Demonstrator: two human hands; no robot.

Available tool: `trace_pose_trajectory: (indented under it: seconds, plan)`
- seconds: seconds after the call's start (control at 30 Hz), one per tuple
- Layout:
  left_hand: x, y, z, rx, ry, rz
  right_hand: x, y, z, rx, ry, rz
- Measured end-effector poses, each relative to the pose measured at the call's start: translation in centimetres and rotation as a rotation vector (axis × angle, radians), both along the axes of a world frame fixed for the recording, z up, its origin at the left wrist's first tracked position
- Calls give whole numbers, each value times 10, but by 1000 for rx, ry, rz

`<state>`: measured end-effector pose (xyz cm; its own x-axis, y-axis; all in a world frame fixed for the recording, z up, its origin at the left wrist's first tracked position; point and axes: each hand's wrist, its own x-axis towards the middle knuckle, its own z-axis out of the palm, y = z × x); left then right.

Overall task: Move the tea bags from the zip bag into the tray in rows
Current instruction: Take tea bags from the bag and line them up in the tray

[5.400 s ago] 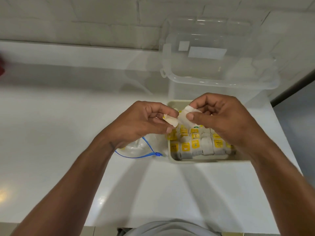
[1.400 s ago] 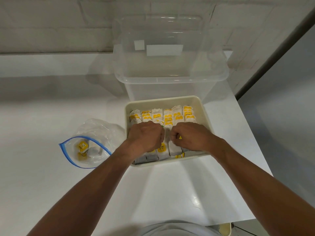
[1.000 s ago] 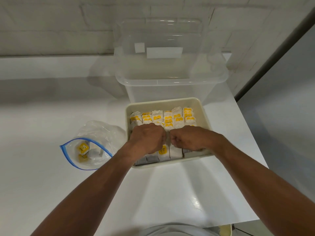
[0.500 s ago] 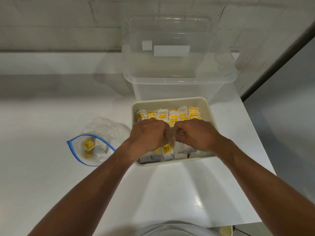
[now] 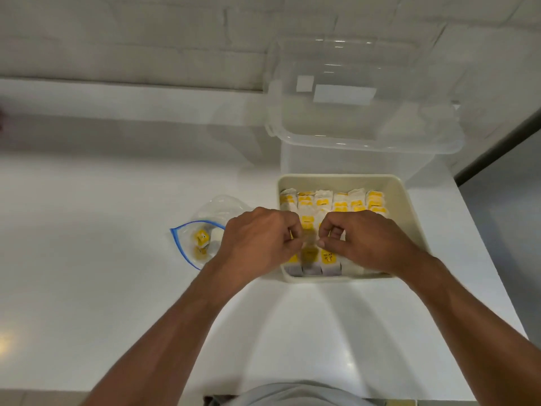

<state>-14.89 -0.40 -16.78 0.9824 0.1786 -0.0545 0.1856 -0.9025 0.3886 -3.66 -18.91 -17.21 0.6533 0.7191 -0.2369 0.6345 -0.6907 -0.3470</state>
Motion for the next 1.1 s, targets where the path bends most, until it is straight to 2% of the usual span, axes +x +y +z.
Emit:
trace_pose_trajectory:
  seconds: [0.17,0.43,0.6,0.77,1.1]
  plan:
    - [-23,36,-3,-25,12,85,-16,23,10,79,28,0]
    - [-47,95,-19,-17,133,210,-53,89,18,157,53,107]
    - [-60,110,-25,-161,64,207,-77,123,6,110,75,171]
    - [-70,122,-40,18,137,213,-97,144,-16,-60,-4,197]
    - [-66,129,-66,192,150,238,-110,165,-48,-73,-40,-41]
